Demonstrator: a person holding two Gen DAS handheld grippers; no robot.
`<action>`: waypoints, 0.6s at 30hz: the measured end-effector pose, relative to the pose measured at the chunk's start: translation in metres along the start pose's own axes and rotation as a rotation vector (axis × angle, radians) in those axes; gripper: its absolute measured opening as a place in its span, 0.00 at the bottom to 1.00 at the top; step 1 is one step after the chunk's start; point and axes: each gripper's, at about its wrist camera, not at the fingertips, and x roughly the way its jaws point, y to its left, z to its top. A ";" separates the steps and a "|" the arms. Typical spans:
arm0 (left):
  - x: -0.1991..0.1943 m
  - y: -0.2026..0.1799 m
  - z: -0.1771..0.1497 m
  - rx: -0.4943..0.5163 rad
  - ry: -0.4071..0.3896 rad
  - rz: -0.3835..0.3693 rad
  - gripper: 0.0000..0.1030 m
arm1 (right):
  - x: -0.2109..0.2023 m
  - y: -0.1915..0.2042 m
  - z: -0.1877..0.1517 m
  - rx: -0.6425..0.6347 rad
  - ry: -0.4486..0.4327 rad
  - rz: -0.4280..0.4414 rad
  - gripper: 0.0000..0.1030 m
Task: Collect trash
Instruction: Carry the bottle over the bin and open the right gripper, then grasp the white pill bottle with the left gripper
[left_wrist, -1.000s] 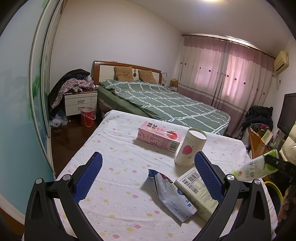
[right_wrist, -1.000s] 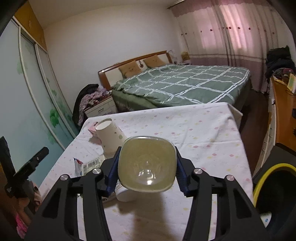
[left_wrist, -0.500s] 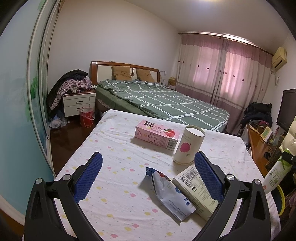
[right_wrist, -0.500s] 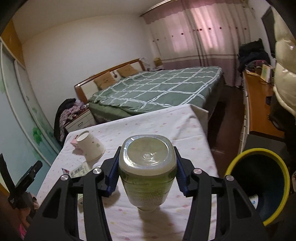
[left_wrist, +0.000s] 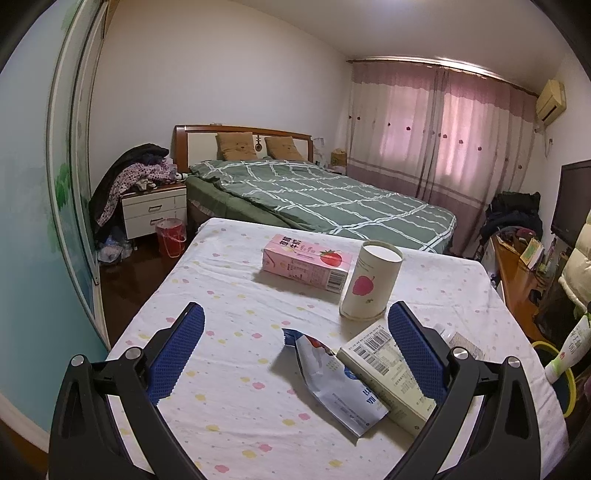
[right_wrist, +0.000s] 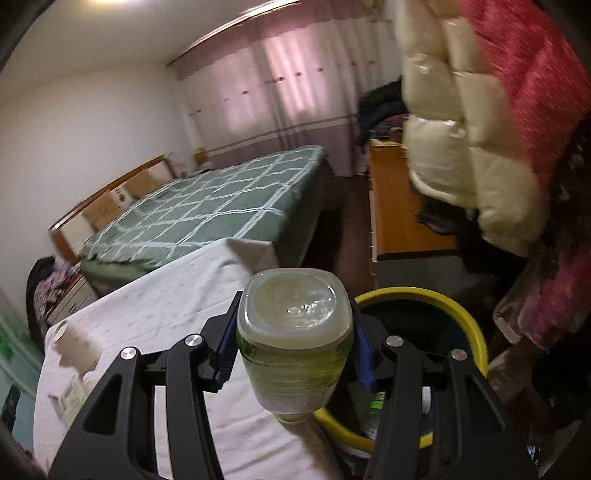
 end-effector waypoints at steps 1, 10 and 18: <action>0.001 -0.001 0.000 0.005 0.002 -0.001 0.95 | 0.001 -0.004 0.000 0.006 -0.003 -0.019 0.48; 0.006 -0.007 -0.003 0.031 0.022 -0.009 0.95 | 0.031 -0.035 -0.008 0.060 0.022 -0.202 0.54; 0.011 -0.013 -0.006 0.057 0.038 -0.011 0.95 | 0.023 -0.013 -0.023 0.049 -0.056 -0.214 0.60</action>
